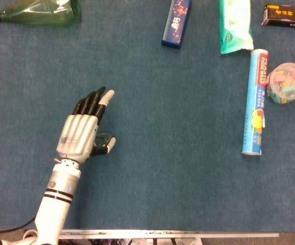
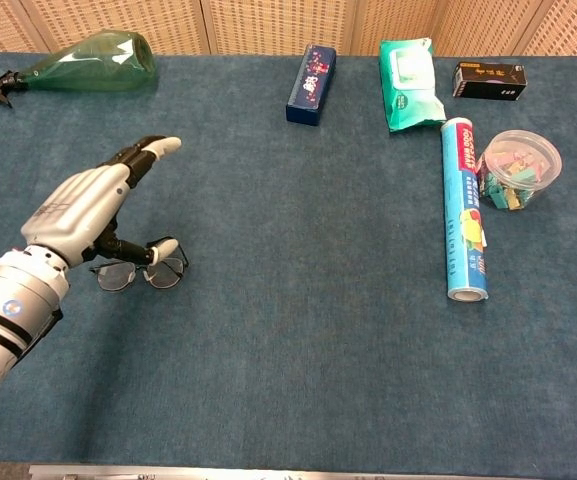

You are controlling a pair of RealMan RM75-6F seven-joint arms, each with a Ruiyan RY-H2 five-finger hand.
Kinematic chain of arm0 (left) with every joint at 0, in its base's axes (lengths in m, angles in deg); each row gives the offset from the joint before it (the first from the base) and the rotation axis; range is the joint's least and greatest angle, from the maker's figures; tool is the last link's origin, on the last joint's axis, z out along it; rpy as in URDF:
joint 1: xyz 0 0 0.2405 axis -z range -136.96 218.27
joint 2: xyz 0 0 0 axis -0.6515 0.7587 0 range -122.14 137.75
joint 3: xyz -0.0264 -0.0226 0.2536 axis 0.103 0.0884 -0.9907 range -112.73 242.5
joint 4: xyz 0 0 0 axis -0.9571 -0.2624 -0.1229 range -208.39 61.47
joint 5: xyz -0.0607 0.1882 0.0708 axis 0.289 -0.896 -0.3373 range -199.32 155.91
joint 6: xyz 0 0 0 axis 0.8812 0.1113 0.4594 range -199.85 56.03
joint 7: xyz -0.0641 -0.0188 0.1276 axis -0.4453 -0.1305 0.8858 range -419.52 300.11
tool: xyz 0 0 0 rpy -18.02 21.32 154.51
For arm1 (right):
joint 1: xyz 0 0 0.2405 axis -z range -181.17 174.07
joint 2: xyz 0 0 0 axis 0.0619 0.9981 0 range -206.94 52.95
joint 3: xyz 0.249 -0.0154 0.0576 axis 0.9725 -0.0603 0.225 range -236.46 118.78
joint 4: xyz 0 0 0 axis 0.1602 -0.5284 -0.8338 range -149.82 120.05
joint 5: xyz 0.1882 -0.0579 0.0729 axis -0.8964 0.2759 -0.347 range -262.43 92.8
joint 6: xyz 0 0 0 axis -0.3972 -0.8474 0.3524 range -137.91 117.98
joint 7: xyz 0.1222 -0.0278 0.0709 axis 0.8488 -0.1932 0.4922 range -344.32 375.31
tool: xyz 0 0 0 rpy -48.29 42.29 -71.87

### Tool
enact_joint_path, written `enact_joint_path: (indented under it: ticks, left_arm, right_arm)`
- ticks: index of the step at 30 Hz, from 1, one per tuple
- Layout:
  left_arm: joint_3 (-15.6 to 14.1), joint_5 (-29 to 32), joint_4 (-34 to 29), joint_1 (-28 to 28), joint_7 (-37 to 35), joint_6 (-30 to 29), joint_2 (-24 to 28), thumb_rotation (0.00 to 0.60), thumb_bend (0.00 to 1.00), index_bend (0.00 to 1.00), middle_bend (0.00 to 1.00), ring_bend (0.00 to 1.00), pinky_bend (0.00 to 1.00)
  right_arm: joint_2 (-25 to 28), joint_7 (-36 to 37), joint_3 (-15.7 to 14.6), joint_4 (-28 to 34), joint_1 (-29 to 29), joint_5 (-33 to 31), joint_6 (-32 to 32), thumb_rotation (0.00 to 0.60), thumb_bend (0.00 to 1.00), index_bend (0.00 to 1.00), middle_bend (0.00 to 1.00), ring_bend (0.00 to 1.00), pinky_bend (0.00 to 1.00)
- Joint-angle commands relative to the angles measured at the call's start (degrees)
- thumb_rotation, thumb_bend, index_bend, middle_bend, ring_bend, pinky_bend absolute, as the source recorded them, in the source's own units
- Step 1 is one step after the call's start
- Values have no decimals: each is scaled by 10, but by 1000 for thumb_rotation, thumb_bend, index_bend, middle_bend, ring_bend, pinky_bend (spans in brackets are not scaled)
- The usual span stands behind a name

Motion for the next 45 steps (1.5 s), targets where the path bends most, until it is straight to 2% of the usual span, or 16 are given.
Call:
enact_joint_path:
  ticks: [1,14,24,36,45]
  left_arm:
    - [-9,-8,-20,0,-3,5,9,600,251,10,0,0,87]
    - [-23,-17,-48,1,8,12,19,600,251,10,0,0,87]
    - [-8,-17,-55,7,10,10,16,600,252,10,0,0,87]
    - [9,8,-24,8,16,-3,-2,600,251,10,0,0,87]
    - [11,10,-11,2,25,-21,-11,600,259,10,0,0,88]
  right_arm:
    - [0,0,0,0,0,0,0,600,23,430,402,297,576]
    - [2,5,1,-1,1,0,-2,600,23,430,401,297,576]
    - [2,6,0,-1,2,1,-3,600,24,430,401,297,576]
    - [2,7,0,-1,2,2,-4,600,23,430,401,296,576]
    - [1,3,0,-1,1,2,-1,600,24,430,401,297,576]
